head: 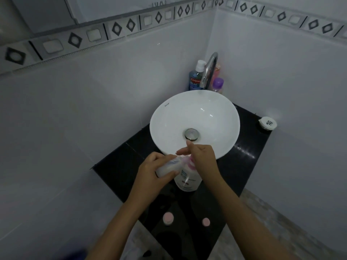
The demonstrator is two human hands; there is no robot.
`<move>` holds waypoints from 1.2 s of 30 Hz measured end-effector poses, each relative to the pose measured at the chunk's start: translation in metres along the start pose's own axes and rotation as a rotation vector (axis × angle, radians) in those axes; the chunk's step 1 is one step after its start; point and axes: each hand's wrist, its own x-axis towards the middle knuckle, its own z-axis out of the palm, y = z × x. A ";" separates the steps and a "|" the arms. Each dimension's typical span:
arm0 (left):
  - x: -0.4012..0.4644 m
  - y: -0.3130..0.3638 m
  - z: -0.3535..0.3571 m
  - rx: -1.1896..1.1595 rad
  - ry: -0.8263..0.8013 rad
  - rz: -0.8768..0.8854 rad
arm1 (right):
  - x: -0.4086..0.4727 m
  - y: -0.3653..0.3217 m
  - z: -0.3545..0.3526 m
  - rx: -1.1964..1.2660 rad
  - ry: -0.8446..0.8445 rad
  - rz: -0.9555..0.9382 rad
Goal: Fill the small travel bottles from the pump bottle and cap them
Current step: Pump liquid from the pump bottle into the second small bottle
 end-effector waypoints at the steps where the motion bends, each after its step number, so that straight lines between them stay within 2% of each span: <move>1: 0.000 -0.001 0.001 0.008 -0.011 -0.008 | 0.001 0.003 0.001 -0.005 0.001 -0.013; 8: -0.003 0.001 0.001 -0.013 -0.009 -0.010 | 0.001 0.010 0.003 -0.021 0.030 -0.065; 12: -0.003 0.005 -0.002 -0.040 0.010 0.008 | -0.003 -0.010 -0.005 0.136 -0.067 -0.093; 14: -0.002 0.007 -0.004 -0.039 0.007 0.005 | -0.004 -0.018 -0.010 0.192 -0.045 -0.143; 16: -0.001 0.007 -0.004 -0.031 0.005 0.007 | -0.004 -0.018 -0.010 0.166 -0.022 -0.152; 19: 0.001 0.007 -0.004 -0.045 0.015 0.010 | -0.007 -0.007 -0.002 0.101 -0.009 -0.066; 28: 0.003 -0.001 0.002 0.005 -0.028 -0.047 | -0.003 0.015 0.003 0.015 0.024 -0.102; 36: 0.005 0.010 -0.004 -0.063 0.004 0.002 | 0.002 0.001 -0.004 0.000 -0.013 -0.177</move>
